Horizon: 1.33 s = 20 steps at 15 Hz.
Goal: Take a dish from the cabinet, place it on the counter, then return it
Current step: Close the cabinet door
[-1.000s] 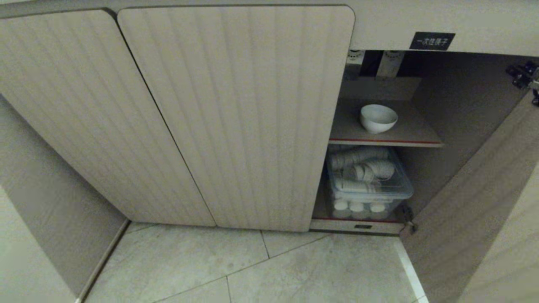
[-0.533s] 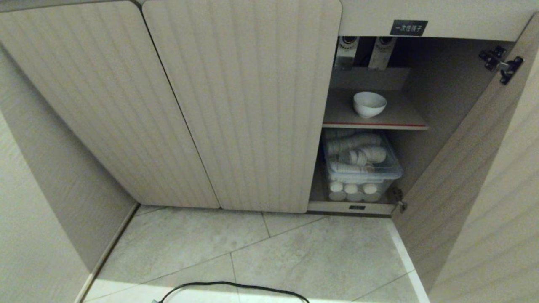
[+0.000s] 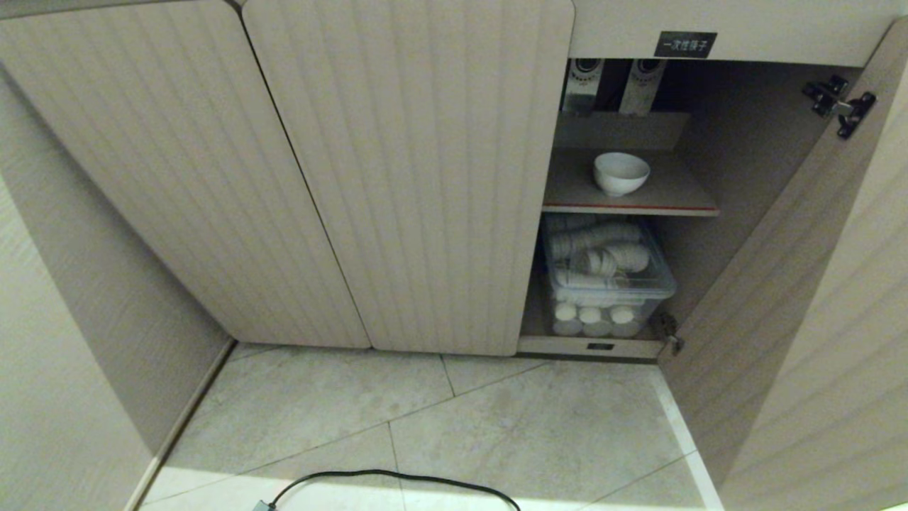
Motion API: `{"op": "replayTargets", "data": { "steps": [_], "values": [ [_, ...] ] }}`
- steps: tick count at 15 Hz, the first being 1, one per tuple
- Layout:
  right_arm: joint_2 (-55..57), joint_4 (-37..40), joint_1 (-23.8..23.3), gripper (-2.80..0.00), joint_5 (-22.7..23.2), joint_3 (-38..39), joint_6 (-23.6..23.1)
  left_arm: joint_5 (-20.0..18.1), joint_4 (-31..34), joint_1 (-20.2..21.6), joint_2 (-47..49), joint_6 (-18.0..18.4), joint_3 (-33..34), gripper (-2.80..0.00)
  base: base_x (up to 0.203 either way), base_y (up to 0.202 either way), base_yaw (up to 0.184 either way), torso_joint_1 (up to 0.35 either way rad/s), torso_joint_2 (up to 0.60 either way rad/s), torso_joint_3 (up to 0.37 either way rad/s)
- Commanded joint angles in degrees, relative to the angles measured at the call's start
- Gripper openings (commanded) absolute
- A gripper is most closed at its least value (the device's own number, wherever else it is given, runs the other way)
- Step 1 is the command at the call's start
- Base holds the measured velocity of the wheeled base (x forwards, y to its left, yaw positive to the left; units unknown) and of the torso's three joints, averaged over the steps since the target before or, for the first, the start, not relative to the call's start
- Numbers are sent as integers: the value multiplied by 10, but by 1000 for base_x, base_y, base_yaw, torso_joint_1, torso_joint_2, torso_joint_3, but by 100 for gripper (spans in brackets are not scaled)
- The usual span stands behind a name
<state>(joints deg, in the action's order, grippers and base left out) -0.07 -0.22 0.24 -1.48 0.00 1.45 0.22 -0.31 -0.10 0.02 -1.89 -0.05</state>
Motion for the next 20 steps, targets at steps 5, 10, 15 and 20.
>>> {"op": "replayTargets", "data": {
  "steps": [5, 10, 15, 20],
  "values": [
    [1, 0, 0, -280, 0, 0, 0, 0, 0, 0, 0, 0, 0, -280, 0, 0, 0, 0, 0, 0],
    [1, 0, 0, -280, 0, 0, 0, 0, 0, 0, 0, 0, 0, -280, -5, -7, -6, 1, 0, 0],
    [1, 0, 0, -280, 0, 0, 0, 1, 0, 0, 0, -1, 0, -280, -1, -142, -2, 3, 2, 2],
    [1, 0, 0, -280, 0, 0, 0, 1, 0, 0, 0, -1, 0, -280, 0, -195, -1, 3, 0, 0]
  ]
}}
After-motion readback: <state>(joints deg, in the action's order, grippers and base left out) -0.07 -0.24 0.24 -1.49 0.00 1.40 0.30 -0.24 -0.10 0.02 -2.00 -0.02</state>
